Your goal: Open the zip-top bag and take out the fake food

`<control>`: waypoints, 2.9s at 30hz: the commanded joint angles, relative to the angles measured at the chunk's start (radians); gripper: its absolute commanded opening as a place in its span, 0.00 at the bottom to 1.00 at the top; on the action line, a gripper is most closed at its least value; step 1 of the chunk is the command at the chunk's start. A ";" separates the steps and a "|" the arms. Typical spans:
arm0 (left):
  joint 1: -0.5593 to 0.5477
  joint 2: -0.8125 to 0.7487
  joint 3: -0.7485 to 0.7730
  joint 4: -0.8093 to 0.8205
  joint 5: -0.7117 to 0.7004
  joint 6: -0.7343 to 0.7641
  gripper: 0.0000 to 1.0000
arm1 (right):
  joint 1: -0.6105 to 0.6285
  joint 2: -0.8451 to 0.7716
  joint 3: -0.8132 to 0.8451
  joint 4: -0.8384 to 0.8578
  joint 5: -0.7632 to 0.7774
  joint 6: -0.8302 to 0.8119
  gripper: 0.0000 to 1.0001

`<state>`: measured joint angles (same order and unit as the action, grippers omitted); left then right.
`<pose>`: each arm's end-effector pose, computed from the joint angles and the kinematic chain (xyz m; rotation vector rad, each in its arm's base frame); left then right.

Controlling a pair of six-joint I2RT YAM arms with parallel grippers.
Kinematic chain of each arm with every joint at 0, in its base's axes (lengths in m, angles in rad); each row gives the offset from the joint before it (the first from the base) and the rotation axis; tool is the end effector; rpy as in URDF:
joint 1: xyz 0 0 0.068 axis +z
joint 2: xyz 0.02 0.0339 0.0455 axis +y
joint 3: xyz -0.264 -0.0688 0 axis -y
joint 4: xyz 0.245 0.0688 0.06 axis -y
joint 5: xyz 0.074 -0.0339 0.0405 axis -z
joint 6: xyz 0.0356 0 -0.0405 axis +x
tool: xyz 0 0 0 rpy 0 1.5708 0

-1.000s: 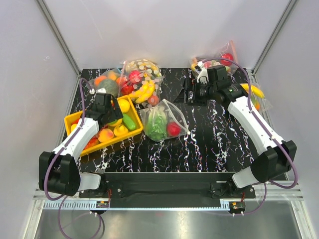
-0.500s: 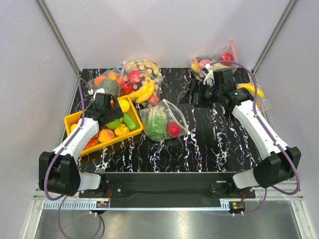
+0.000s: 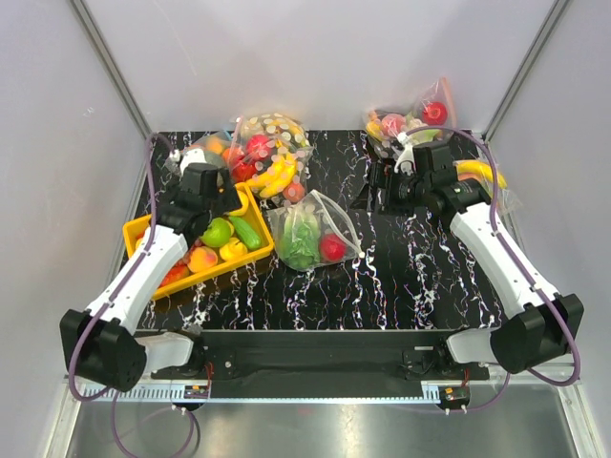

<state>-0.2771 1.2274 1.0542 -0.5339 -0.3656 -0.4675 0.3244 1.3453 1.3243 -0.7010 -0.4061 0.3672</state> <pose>0.2577 -0.0601 0.3093 -0.3983 2.1867 0.0101 0.2678 0.1049 0.3551 -0.1682 2.3534 0.8149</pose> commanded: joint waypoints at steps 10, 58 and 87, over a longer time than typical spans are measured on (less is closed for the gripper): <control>-0.443 0.255 0.370 0.032 0.097 -0.082 0.99 | -0.007 -0.054 -0.079 0.029 0.085 -0.037 0.99; -0.522 0.488 0.501 -0.111 0.215 -0.115 0.00 | 0.082 0.166 -0.069 0.170 -0.002 -0.037 0.69; -0.491 0.417 0.360 -0.014 0.300 -0.089 0.00 | 0.194 0.468 0.021 0.186 0.118 -0.031 0.83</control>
<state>-0.7727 1.6772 1.4132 -0.5804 -0.0856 -0.5728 0.5079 1.7885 1.2938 -0.5339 -0.3080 0.3401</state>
